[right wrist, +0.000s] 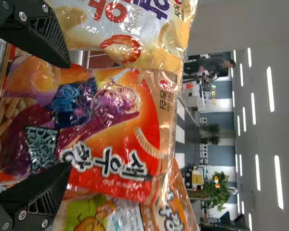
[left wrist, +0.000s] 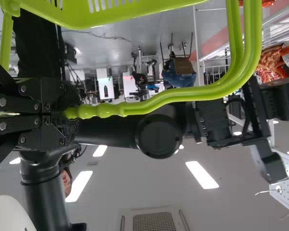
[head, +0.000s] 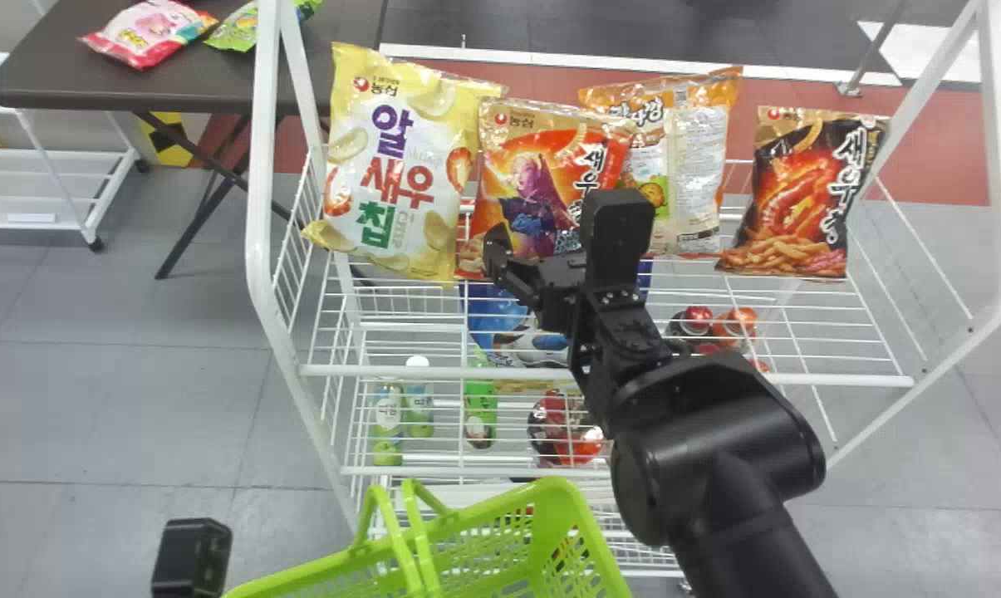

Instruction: Hold basket handle with left hand then pick Saewookkang with right hand and place into basket

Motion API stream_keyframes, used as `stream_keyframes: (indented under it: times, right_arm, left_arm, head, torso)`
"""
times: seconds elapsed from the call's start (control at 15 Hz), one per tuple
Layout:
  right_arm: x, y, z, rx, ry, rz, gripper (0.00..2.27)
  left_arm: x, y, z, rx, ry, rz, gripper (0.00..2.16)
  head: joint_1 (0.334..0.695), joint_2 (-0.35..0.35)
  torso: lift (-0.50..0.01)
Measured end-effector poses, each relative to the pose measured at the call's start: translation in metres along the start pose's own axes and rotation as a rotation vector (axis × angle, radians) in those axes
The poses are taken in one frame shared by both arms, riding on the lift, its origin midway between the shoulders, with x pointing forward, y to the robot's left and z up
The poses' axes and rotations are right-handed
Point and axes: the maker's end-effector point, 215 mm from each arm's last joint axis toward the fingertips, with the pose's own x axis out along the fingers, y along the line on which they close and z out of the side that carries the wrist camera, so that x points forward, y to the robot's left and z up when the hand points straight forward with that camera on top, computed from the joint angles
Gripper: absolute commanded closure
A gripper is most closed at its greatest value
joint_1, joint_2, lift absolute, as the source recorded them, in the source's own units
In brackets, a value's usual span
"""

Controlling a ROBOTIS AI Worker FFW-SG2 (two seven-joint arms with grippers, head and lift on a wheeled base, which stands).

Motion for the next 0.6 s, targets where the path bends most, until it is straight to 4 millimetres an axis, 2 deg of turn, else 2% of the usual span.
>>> stream_keyframes:
  times: [0.07,0.2,0.27,0.33,0.4,0.53,0.6]
  right_arm:
    - [0.008,0.001,-0.003,-0.012,0.010,0.002,0.10]
    - [0.019,-0.005,-0.009,-0.032,0.026,-0.014,0.36]
    - [0.022,-0.008,-0.010,-0.036,0.030,-0.025,0.79]
    - [0.025,-0.011,-0.010,-0.039,0.034,-0.032,1.39]
    - [0.026,-0.014,-0.010,-0.039,0.036,-0.035,2.09]
    - [0.028,-0.019,-0.008,-0.039,0.038,-0.046,2.24]
    - [0.028,-0.020,-0.007,-0.039,0.037,-0.049,2.24]
  left_arm:
    - [0.000,0.001,0.002,-0.002,-0.002,0.000,2.15]
    - [-0.001,0.004,0.006,-0.005,-0.004,0.002,2.15]
    - [-0.002,0.006,0.008,-0.007,-0.005,0.003,2.15]
    - [-0.002,0.007,0.010,-0.007,-0.005,0.003,2.15]
    - [-0.002,0.008,0.012,-0.006,-0.006,0.004,2.15]
    - [-0.003,0.009,0.016,-0.005,-0.008,0.004,2.15]
    - [-0.003,0.010,0.018,-0.006,-0.009,0.003,2.15]
  head:
    - [0.695,-0.023]
    - [0.695,-0.025]
    - [0.695,-0.028]
    - [0.695,-0.030]
    - [0.695,-0.034]
    - [0.695,-0.039]
    - [0.695,-0.040]
  torso:
    - [-0.014]
    - [-0.014]
    - [-0.014]
    - [-0.014]
    - [-0.014]
    - [-0.014]
    - [-0.014]
